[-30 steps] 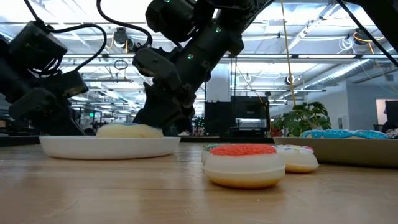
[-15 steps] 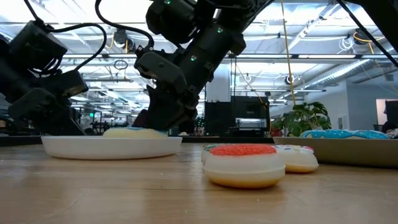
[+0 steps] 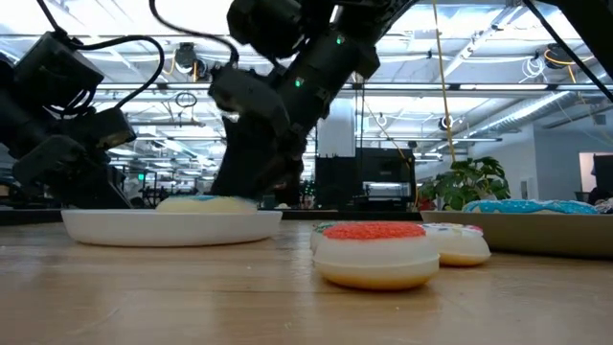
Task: Pick & Place donuts
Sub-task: Put the small white donut on the white plate
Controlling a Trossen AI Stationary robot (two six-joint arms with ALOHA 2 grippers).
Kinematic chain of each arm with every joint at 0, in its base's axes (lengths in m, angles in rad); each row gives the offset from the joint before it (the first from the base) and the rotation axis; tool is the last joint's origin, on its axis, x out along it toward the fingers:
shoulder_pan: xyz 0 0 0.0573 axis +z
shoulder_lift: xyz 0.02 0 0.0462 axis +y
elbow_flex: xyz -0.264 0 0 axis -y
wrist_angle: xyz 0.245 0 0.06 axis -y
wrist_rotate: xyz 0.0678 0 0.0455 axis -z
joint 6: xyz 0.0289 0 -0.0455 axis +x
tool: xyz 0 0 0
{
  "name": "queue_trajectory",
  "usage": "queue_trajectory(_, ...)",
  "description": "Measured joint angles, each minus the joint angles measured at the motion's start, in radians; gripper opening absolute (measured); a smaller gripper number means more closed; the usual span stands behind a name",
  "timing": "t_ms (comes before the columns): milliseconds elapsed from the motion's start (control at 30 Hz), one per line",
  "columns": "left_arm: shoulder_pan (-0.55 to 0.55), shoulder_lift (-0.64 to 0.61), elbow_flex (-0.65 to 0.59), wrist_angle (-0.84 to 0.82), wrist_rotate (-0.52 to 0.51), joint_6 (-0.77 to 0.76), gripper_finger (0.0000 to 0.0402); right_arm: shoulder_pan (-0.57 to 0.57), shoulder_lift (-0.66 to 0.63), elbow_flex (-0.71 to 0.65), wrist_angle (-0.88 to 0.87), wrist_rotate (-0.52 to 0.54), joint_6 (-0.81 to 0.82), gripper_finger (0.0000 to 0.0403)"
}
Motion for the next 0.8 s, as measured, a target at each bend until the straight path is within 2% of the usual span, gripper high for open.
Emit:
queue_trajectory(333,0.000,0.000,0.000,-0.001,0.001,0.001,0.0030,0.008,-0.086,0.001,-0.034,0.004,-0.013,0.0200)
queue_trajectory(600,0.000,-0.004,0.000,0.017,-0.045,0.075,0.0030,0.029,-0.217,0.000,-0.202,-0.075,-0.042,0.0183)
queue_trajectory(667,0.000,-0.011,0.000,0.035,-0.045,0.127,0.0030,0.058,-0.259,0.000,-0.222,-0.015,-0.101,0.0165)
queue_trajectory(800,0.000,-0.059,0.001,0.049,-0.053,0.201,0.0030,0.144,-0.354,-0.020,-0.225,0.203,-0.233,0.0104)
